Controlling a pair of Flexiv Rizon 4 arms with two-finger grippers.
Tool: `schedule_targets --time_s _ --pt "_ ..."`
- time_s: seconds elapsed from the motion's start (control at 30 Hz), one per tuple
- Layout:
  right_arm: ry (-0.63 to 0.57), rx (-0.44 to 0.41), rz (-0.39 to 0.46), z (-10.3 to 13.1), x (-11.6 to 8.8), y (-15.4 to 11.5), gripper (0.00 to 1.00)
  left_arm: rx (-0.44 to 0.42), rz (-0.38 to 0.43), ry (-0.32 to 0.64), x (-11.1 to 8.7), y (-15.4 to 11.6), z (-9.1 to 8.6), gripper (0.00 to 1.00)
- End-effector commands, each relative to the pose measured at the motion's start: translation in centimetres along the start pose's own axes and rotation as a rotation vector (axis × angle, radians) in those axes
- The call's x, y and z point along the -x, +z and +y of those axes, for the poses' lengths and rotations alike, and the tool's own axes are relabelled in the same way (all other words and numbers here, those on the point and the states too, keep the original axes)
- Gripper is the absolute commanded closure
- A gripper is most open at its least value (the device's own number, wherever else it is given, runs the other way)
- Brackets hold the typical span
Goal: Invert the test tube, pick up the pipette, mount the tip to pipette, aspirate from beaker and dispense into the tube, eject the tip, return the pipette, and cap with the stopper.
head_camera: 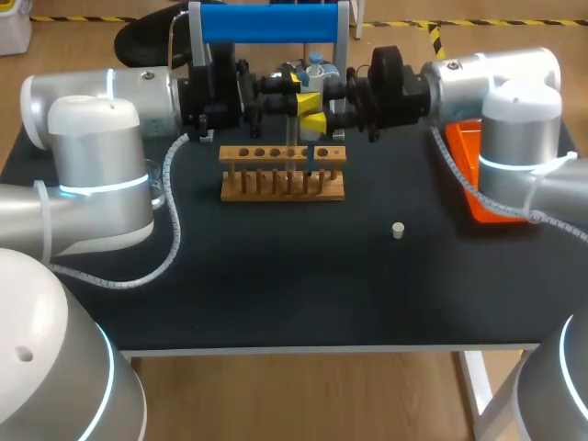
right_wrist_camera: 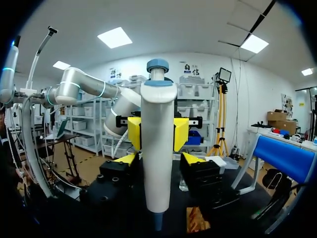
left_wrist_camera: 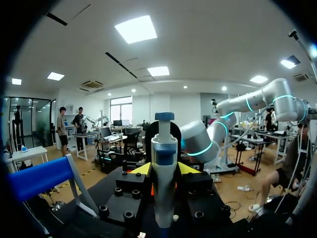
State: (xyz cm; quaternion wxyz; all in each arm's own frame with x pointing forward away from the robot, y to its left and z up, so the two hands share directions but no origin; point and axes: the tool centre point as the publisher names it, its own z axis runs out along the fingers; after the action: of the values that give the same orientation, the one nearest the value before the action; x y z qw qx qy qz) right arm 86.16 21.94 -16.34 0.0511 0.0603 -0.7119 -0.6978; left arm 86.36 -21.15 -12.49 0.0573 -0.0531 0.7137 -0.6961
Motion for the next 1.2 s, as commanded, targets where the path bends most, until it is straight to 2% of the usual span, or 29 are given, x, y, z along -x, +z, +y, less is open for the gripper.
schedule_targets --time_s 0.03,0.17,0.33,0.47,0.63,0.73,0.83,1.2 --pt "0.002 -0.003 0.000 0.0 -0.2 -0.8 0.00 0.002 0.002 -0.001 0.1 0.0 -0.1 1.00" --pt "-0.003 -0.006 0.000 -0.1 -0.7 -2.4 0.00 0.002 0.002 -0.001 0.1 0.0 -0.1 1.00" --pt "0.003 -0.018 -0.035 -0.5 -1.1 -6.1 0.00 0.002 0.002 -0.001 0.1 0.0 -0.1 1.00" --pt "0.014 -0.057 -0.094 -1.1 -0.1 -9.2 0.00 0.002 0.002 -0.001 0.1 0.0 -0.1 1.00" --pt "0.035 -0.102 -0.173 -1.4 2.6 -11.7 0.00 0.002 0.002 -0.001 0.1 0.0 -0.1 1.00" --pt "0.044 -0.111 -0.212 -1.2 4.4 -12.4 0.00 0.002 0.002 -0.001 0.1 0.0 -0.1 1.00" --pt "0.066 -0.154 -0.272 -1.1 6.4 -12.4 0.00 0.002 0.002 -0.001 0.1 0.0 -0.1 1.00" --pt "0.070 -0.266 -0.407 -0.4 11.8 -10.3 0.00 0.002 0.002 -0.001 0.1 0.0 -0.1 1.00"
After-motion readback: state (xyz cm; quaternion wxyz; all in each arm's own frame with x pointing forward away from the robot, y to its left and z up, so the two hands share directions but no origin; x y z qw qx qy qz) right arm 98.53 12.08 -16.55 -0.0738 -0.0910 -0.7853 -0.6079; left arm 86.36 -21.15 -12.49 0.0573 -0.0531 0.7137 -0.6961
